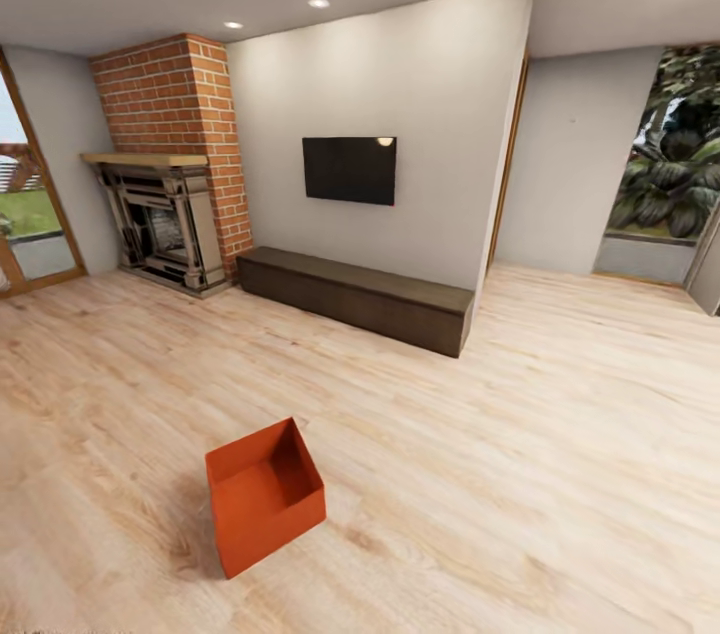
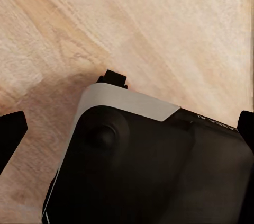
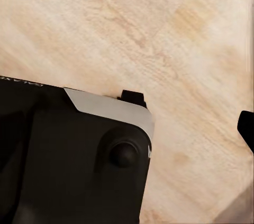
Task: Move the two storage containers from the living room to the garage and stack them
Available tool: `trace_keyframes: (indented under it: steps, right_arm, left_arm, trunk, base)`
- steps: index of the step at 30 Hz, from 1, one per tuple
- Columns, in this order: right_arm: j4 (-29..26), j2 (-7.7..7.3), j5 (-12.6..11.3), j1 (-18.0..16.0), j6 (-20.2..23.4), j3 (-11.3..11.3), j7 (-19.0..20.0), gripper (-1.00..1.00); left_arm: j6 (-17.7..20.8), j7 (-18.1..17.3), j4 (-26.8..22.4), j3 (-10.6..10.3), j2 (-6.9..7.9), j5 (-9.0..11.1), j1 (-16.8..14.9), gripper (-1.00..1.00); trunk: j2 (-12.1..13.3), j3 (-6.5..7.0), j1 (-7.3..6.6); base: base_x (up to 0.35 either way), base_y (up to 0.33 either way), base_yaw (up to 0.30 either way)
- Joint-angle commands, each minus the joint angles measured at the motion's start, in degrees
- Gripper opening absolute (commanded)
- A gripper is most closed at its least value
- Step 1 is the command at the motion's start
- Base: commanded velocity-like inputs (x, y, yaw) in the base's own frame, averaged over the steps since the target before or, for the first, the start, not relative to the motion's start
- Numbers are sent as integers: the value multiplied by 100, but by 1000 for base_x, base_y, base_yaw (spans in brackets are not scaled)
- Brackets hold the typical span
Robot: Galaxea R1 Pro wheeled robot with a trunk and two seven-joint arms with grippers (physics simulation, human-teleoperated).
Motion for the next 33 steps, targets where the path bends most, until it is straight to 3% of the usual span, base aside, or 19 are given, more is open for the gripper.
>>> trace_keyframes:
  steps: [1,33]
  right_arm:
    - [19,3,-50,-7,-37,48,-10,100]
    - [19,-5,-52,-7,-41,48,-10,100]
  left_arm:
    - [-10,19,1,-12,-3,27,-5,100]
    - [-36,19,5,-11,4,31,-5,100]
  trunk:
    - [-4,-7,3]
    - [-4,-7,3]
  base:
    - [266,-177,300]
    - [267,-176,300]
